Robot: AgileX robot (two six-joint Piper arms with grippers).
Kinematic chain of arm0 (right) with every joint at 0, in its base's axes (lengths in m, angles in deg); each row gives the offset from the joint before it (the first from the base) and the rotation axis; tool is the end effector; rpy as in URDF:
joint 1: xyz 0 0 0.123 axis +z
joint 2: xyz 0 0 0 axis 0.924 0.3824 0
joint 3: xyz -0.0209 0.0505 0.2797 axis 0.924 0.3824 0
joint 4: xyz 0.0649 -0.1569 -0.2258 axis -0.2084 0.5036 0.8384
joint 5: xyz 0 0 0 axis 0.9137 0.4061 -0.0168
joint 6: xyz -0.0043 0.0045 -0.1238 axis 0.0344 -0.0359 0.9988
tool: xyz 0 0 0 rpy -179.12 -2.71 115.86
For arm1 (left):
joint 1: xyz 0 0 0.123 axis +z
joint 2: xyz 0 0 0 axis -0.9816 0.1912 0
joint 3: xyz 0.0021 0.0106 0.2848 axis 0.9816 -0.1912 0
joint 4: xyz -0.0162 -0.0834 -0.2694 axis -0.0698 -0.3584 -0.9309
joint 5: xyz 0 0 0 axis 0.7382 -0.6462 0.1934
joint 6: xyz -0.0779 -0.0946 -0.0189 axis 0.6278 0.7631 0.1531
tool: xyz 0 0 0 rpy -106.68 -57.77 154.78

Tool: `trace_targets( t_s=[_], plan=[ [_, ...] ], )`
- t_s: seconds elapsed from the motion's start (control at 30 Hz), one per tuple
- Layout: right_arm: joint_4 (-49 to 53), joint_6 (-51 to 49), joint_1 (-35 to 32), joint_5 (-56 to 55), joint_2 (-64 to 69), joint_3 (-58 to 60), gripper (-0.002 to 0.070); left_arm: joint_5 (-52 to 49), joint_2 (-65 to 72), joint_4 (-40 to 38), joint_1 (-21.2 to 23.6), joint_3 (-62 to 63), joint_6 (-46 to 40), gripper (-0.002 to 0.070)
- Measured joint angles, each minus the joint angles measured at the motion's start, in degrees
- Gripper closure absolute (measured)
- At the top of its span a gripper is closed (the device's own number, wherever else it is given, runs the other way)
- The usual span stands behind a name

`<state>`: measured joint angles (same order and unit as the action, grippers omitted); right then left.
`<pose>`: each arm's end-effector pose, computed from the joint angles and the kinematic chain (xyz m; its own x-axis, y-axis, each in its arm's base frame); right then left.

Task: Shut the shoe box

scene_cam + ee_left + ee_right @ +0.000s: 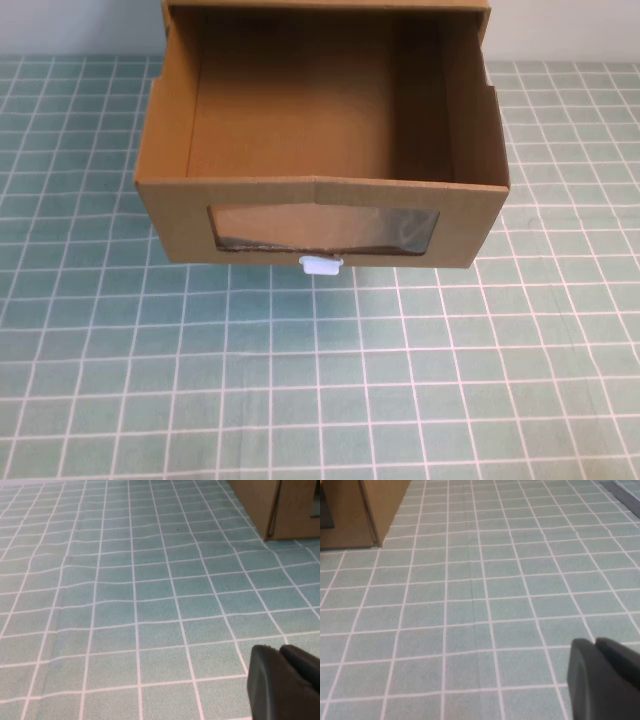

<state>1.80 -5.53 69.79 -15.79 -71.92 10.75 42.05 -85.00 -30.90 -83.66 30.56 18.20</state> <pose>0.1162 0.0019 0.1642 -0.2700 -0.0066 -0.9628 -0.0180 0.9998 -0.0018 0.1155 -0.0087 0.1630 -0.2780 0.0693 -0.9581 0.0883 0.9950 0.0464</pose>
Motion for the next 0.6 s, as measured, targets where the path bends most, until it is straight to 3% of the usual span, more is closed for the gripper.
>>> trace_targets(
  t_s=[0.6],
  plan=[
    [0.0, 0.0, 0.0, 0.0, 0.0, 0.0, 0.0688, 0.0, 0.0, 2.0, 0.0, 0.0, -2.1, 0.0680]
  ],
)
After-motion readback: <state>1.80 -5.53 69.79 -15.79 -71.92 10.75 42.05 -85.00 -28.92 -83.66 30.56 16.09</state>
